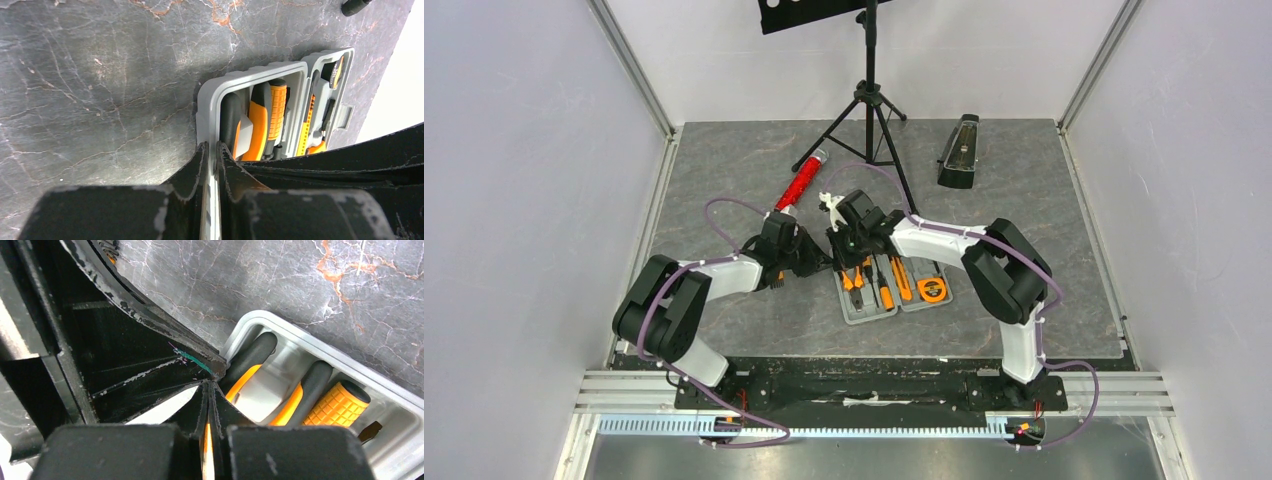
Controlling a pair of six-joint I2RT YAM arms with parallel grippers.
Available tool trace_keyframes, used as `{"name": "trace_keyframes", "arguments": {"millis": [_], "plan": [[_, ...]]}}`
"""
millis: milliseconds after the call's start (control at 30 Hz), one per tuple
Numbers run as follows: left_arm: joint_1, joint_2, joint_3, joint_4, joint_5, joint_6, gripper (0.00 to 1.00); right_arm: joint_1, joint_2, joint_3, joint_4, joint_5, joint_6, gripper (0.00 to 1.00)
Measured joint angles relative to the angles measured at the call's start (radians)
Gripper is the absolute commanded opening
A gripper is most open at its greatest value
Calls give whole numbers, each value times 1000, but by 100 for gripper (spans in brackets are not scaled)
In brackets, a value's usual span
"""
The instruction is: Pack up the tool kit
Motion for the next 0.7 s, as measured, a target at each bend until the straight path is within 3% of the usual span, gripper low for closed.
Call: {"name": "trace_keyframes", "arguments": {"millis": [233, 400, 700], "plan": [[0, -2, -3, 7, 0, -1, 14, -19, -21, -44, 64, -46, -19, 8], [-1, -3, -3, 6, 0, -1, 16, -22, -20, 4, -3, -66, -63, 17], [-1, -38, 28, -70, -7, 34, 32, -39, -104, 32, -78, 53, -111, 18]]}}
